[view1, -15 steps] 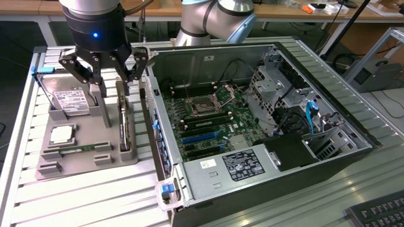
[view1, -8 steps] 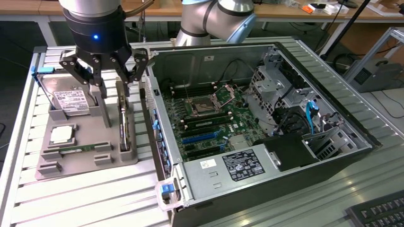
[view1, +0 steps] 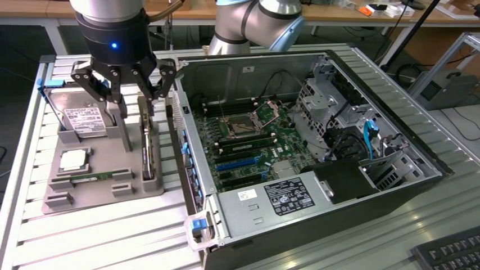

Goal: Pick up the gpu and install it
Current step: 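Pick up the gpu and move the gpu toward the slot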

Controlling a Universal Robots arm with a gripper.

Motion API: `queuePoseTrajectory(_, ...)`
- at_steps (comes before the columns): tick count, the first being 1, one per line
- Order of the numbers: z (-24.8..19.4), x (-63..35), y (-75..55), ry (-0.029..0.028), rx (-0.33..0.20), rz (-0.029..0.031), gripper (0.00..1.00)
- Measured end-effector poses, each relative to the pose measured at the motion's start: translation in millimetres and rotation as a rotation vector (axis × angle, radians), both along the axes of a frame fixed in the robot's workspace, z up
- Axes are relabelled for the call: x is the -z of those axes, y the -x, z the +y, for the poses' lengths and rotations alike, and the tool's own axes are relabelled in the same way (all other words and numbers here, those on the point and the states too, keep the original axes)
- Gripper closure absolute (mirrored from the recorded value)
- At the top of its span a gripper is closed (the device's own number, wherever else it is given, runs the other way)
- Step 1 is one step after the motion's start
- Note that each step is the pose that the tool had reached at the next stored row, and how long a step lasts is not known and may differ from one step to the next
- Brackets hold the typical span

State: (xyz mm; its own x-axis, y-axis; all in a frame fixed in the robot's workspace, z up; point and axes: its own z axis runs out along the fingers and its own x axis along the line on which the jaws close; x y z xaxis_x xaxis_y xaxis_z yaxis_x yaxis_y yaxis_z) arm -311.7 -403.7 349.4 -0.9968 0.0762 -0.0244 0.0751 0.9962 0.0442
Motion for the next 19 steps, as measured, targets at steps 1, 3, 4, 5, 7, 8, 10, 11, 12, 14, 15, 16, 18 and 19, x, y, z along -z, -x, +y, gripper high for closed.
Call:
queuePoseTrajectory(1, -0.1, 0.2, 0.0, 0.0000, 0.000, 0.0000, 0.52)
queuePoseTrajectory(3, -0.3, 0.6, 0.0, 0.0000, 0.000, 0.0000, 0.52)
queuePoseTrajectory(4, -0.3, 0.9, 0.0, 0.0000, 0.000, -0.0001, 0.52)
queuePoseTrajectory(5, -0.4, 1.1, 0.0, 0.0000, 0.000, -0.0001, 0.52)
queuePoseTrajectory(7, -0.5, 1.4, 0.0, 0.0000, 0.000, 0.0000, 0.52)
queuePoseTrajectory(8, -0.6, 1.6, 0.0, -0.0001, 0.000, 0.0000, 0.52)
queuePoseTrajectory(10, -0.7, 2.0, 0.0, 0.0001, 0.000, -0.0001, 0.52)
queuePoseTrajectory(11, -0.8, 2.2, 0.0, 0.0001, 0.000, 0.0000, 0.52)
queuePoseTrajectory(12, -0.8, 2.6, 0.0, 0.0000, 0.000, 0.0000, 0.52)
queuePoseTrajectory(14, -1.0, 3.0, 0.0, 0.0000, 0.000, 0.0000, 0.52)
queuePoseTrajectory(15, -1.0, 3.2, 0.0, 0.0000, 0.000, 0.0000, 0.52)
queuePoseTrajectory(16, -1.1, 3.4, 0.0, 0.0000, 0.000, -0.0001, 0.52)
queuePoseTrajectory(18, -1.3, 3.7, 0.0, 0.0000, 0.000, 0.0000, 0.52)
queuePoseTrajectory(19, -1.4, 4.1, 0.0, 0.0000, 0.000, 0.0000, 0.52)
